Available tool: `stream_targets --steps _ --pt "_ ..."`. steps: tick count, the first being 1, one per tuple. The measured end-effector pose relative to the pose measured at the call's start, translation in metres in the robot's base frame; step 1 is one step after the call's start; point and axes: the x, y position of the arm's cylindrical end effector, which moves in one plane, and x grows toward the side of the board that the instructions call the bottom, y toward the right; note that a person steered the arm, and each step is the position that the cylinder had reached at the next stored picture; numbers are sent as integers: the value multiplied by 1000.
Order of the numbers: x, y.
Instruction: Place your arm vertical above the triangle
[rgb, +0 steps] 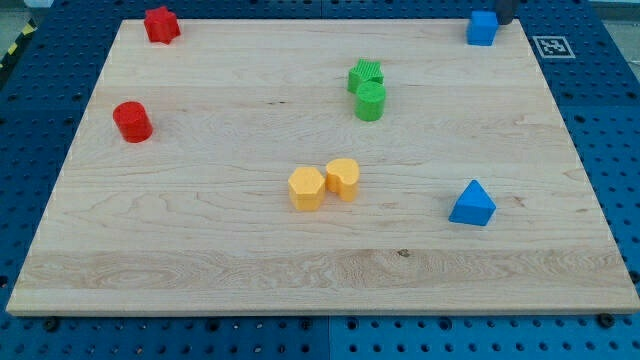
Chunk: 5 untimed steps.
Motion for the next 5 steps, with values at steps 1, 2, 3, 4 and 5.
stream_targets --steps 1,2,3,4,5 --pt "2 -15" --pt "5 -62" --pt "5 -80" --pt "31 -82" --pt "40 -82"
